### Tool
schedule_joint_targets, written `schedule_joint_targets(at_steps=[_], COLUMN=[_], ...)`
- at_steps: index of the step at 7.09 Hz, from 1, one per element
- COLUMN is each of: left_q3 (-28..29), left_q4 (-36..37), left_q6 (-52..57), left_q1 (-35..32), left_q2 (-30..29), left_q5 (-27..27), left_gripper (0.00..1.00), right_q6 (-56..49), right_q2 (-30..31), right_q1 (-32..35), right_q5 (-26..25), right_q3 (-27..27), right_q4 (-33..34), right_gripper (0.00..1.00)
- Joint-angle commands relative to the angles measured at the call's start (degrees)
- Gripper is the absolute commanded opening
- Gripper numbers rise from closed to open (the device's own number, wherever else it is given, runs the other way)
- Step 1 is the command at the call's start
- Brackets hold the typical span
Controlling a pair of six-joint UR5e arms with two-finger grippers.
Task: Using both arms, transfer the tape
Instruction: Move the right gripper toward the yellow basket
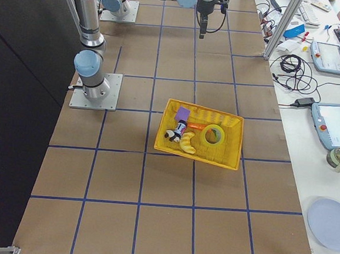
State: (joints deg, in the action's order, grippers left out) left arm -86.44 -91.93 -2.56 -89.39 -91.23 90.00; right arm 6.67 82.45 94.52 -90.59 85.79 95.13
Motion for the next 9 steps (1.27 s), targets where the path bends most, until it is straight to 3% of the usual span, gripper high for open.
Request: schedule_joint_targets(at_steps=[1, 3, 4, 7, 9], left_q3=[-0.04, -0.13, -0.22, -0.74, -0.92], left_q4=[0.00, 0.00, 0.00, 0.18, 0.26], left_q6=[0.01, -0.08, -0.08, -0.08, -0.08], left_q1=[0.00, 0.00, 0.00, 0.00, 0.00], left_q2=[-0.08, 0.09, 0.09, 0.18, 0.27], left_q5=[0.00, 0.00, 0.00, 0.00, 0.00], left_gripper=[1.00, 1.00, 1.00, 1.00, 1.00], right_q6=[-0.08, -3.91, -11.69, -33.67, -41.18], right_q2=[-0.10, -0.19, -0.88, -7.10, -14.22], right_q1=[-0.13, -0.91, -4.23, -22.57, -30.50], right_q5=[-0.12, -0.12, 0.06, 0.75, 8.30], right_q3=[0.17, 0.08, -0.18, -0.53, -1.76], right_q4=[-0.03, 0.76, 2.33, 6.27, 8.93], right_gripper=[1.00, 1.00, 1.00, 1.00, 1.00])
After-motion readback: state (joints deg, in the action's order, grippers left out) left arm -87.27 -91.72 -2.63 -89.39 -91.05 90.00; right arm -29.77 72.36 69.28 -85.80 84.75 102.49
